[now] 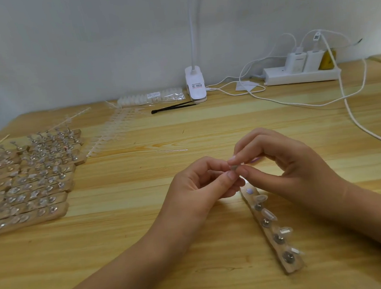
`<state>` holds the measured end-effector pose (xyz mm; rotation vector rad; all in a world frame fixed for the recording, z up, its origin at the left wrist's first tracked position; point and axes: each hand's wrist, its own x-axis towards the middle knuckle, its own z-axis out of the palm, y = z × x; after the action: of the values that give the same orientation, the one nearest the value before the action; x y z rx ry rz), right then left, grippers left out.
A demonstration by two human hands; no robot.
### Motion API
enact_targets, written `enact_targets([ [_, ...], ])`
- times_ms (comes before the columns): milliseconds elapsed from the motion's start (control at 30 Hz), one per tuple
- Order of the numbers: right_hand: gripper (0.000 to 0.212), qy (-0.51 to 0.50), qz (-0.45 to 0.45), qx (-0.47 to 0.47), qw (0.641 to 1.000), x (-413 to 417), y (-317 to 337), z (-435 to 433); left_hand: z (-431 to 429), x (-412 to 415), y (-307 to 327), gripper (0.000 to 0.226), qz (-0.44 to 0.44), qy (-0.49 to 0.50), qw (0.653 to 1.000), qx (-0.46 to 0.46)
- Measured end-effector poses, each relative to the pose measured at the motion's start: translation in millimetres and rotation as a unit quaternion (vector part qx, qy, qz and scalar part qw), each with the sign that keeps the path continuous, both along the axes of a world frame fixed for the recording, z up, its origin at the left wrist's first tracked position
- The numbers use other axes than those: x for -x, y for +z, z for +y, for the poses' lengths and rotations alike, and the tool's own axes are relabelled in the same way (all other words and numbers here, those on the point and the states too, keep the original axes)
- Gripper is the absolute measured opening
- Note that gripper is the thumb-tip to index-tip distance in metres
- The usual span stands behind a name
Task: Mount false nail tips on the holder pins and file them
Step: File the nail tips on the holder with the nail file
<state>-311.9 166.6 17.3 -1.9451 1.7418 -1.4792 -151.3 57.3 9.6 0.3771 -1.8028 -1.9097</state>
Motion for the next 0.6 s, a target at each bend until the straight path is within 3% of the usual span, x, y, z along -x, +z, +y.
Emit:
enact_targets([
  [300, 0.013, -0.020, 0.015, 0.056, 0.998, -3.9, -2.8, -0.3, 1.2, 1.2, 1.1, 0.002, 0.027, 0.024, 0.999, 0.016],
  [600, 0.017, 0.031, -0.083, -0.030, 0.996, -1.1, 6.9, 1.0, 2.3, -3.8, -2.0, 0.015, 0.059, 0.056, 0.990, 0.111],
])
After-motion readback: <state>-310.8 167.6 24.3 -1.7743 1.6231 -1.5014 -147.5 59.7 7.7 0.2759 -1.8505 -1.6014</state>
